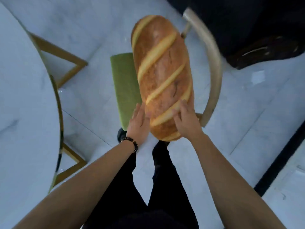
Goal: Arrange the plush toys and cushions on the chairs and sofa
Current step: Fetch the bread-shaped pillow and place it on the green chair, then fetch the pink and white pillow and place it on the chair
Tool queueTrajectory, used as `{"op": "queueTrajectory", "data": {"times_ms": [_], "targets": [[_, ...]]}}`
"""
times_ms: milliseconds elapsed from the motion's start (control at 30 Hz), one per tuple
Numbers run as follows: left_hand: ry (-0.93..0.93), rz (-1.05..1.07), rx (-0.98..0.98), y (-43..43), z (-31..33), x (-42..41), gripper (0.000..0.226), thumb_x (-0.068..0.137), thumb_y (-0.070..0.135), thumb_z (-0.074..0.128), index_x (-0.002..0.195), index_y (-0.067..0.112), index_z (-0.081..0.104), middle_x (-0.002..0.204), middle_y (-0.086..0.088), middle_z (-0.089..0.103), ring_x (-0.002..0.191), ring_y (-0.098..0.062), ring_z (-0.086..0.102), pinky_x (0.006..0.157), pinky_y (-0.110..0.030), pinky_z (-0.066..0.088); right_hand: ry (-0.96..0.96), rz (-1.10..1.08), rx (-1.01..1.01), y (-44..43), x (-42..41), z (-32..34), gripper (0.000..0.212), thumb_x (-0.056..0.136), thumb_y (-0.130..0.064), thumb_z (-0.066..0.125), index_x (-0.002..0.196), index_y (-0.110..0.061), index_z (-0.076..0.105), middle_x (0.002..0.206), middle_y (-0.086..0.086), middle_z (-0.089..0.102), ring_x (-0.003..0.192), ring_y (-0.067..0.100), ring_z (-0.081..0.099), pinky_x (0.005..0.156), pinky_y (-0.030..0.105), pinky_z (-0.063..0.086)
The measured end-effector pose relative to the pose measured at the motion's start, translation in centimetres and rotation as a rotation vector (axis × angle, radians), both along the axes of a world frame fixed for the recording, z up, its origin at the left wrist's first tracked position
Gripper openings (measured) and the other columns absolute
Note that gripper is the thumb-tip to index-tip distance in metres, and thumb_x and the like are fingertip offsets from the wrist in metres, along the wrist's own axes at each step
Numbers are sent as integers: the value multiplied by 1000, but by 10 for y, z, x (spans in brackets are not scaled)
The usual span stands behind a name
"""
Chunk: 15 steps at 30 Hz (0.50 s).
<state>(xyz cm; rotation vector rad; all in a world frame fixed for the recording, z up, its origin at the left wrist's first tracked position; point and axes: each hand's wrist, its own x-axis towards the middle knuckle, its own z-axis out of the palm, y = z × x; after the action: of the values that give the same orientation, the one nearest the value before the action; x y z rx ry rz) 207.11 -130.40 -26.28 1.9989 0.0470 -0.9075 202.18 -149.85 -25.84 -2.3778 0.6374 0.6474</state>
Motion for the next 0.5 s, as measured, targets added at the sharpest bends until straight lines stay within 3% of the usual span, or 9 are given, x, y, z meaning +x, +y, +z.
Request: {"op": "queueTrajectory", "data": {"times_ms": [67, 200, 267, 367, 500], "targets": [[-92, 15, 33, 19, 67, 29, 60, 106, 47, 36, 160, 27, 20, 168, -1, 18, 149, -10, 24, 118, -25, 15, -30, -1, 16, 4, 15, 67, 65, 107, -53, 28, 163, -21, 18, 169, 8, 21, 155, 27, 20, 121, 49, 30], [-274, 61, -4, 62, 174, 69, 62, 104, 41, 46, 159, 27, 21, 164, -3, 29, 151, -19, 28, 124, -42, 24, -225, -36, 77, 22, 32, 174, 60, 107, -54, 29, 162, -31, 21, 170, -4, 16, 155, 19, 20, 122, 40, 24], [-345, 133, -42, 82, 216, 80, 58, 103, 40, 48, 157, 28, 28, 160, -4, 37, 149, -14, 31, 122, -34, 24, -357, -52, 75, 31, 35, 214, 57, 108, -50, 30, 161, -34, 20, 170, -4, 16, 154, 18, 21, 122, 40, 23], [-446, 368, -95, 107, 276, 69, 53, 103, 33, 52, 154, 26, 38, 151, 3, 50, 136, -8, 46, 107, -22, 32, -532, -80, 101, 45, 27, 260, 55, 107, -48, 32, 160, -34, 24, 168, -9, 22, 152, 12, 21, 120, 33, 20], [-507, 696, -217, 128, 318, 8, 50, 102, 25, 55, 151, 26, 44, 143, 6, 57, 131, -8, 53, 115, -37, 39, -624, -64, 269, 50, 16, 299, 60, 102, -60, 34, 157, -36, 31, 163, -15, 28, 141, 1, 31, 108, 15, 25]]}}
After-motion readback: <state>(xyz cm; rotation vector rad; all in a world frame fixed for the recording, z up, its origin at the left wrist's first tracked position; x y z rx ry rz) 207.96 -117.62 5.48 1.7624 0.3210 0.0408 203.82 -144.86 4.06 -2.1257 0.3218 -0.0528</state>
